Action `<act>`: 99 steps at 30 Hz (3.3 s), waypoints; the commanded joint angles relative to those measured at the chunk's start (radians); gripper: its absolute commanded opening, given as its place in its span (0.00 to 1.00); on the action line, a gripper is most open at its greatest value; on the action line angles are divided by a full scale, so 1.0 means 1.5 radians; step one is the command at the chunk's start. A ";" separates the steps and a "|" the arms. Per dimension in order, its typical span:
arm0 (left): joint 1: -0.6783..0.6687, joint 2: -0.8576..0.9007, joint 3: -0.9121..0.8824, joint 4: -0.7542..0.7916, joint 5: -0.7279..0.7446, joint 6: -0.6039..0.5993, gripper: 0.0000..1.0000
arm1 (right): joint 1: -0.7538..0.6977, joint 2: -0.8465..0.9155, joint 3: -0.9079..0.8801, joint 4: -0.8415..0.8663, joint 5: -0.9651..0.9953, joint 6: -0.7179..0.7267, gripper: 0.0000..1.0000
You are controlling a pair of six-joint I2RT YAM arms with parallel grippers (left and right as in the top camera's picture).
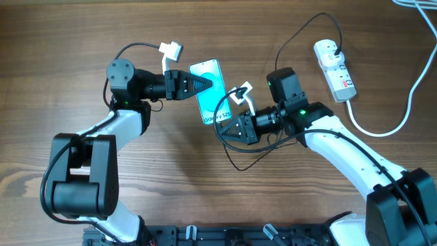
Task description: Plug charger to phone and switch on socket
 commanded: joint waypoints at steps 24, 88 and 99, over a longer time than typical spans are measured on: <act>0.050 -0.016 -0.016 0.087 -0.025 -0.022 0.04 | -0.003 0.008 0.045 -0.063 0.063 -0.014 0.48; -0.016 -0.016 -0.070 0.067 0.047 0.014 0.04 | -0.033 0.003 0.096 -0.148 0.113 -0.032 0.56; -0.026 -0.016 0.012 -0.076 -0.113 -0.046 0.04 | -0.070 -0.208 0.096 -0.219 0.235 -0.036 0.99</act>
